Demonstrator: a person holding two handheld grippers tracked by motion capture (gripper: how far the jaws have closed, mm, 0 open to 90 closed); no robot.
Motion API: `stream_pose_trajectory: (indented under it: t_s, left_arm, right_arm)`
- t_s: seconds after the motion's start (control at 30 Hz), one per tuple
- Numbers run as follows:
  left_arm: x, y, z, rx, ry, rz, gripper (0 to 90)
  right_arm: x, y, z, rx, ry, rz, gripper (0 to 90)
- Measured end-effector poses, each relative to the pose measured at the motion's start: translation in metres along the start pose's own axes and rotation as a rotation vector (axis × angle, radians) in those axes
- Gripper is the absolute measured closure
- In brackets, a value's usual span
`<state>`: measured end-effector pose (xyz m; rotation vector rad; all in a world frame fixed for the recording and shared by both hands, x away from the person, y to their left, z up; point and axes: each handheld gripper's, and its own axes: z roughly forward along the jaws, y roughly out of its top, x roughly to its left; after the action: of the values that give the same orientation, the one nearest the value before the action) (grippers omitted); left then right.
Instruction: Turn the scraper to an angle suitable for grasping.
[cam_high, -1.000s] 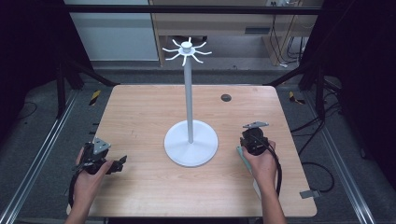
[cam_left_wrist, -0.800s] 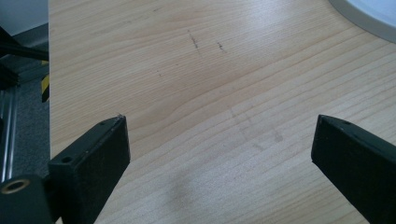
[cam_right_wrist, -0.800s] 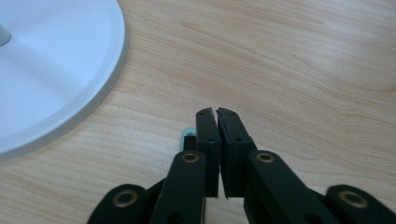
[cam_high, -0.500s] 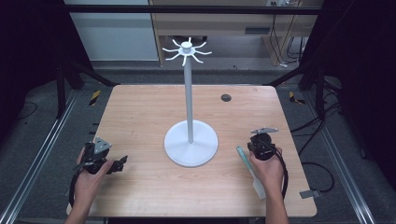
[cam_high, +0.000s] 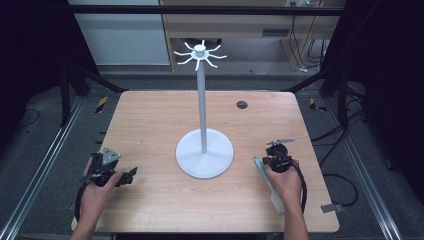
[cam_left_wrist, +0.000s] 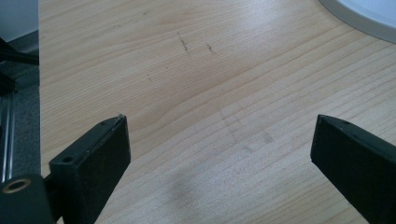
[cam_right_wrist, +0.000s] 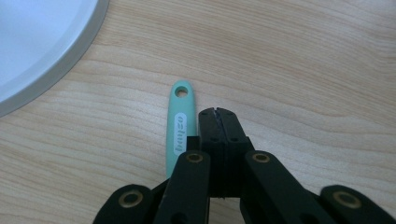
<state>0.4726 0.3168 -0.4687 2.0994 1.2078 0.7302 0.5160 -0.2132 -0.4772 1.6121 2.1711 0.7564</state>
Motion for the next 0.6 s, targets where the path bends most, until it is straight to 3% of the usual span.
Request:
stream_pose_trajectory:
  t_s: [0.6]
  left_arm:
    - [-0.0017,-0.0001,0.0011,0.007,-0.01,0.009,4.3]
  right_arm:
    - [0.0081,-0.0015,0.0025,0.029,0.018,-0.035,90.0]
